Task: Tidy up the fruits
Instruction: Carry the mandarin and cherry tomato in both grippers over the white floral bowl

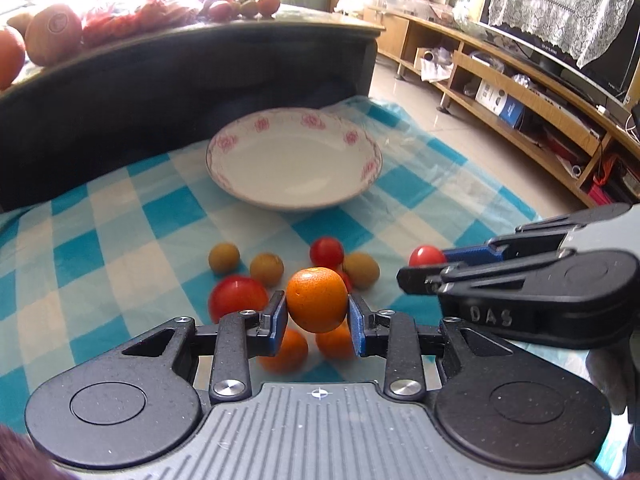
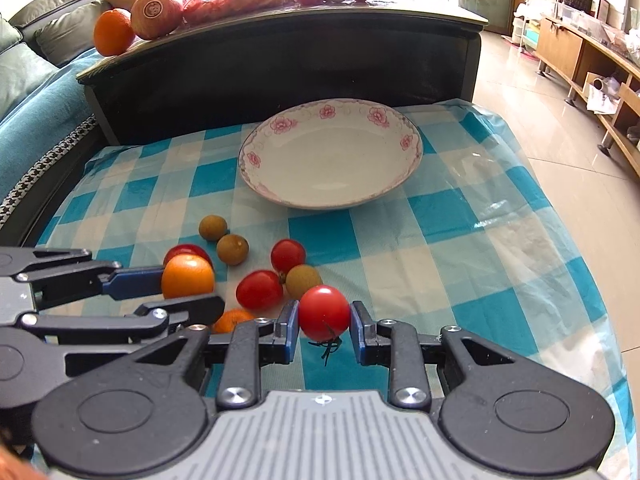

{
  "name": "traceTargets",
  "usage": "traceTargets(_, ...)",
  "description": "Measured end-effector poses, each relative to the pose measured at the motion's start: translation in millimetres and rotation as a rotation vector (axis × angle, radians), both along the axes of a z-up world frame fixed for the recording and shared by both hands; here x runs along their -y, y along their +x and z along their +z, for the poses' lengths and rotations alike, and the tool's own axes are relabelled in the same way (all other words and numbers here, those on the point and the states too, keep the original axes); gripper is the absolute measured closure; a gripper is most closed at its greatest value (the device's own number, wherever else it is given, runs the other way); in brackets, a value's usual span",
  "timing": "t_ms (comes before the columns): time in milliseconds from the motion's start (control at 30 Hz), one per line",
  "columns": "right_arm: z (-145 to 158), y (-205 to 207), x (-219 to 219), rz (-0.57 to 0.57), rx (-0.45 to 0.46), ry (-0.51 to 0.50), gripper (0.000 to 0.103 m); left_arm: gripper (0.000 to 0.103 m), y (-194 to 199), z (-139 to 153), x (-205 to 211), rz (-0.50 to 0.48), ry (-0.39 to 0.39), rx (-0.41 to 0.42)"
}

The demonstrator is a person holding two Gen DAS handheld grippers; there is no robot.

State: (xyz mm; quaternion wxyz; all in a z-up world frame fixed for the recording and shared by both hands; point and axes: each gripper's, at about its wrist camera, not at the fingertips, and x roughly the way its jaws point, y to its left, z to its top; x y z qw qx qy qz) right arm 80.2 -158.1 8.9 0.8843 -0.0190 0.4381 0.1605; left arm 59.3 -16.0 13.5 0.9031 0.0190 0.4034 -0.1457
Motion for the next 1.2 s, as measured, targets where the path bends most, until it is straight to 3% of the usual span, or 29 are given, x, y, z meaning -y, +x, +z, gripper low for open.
traceTargets(633,-1.2,96.5,-8.9,-0.026,0.026,-0.005,0.072,0.063,91.2,-2.9,-5.2,0.039,0.013,0.033)
traceTargets(1200,-23.0,132.5,-11.6,-0.022,0.031,-0.022,0.072,0.064,120.6,-21.5,-3.6,0.048,0.058,0.020)
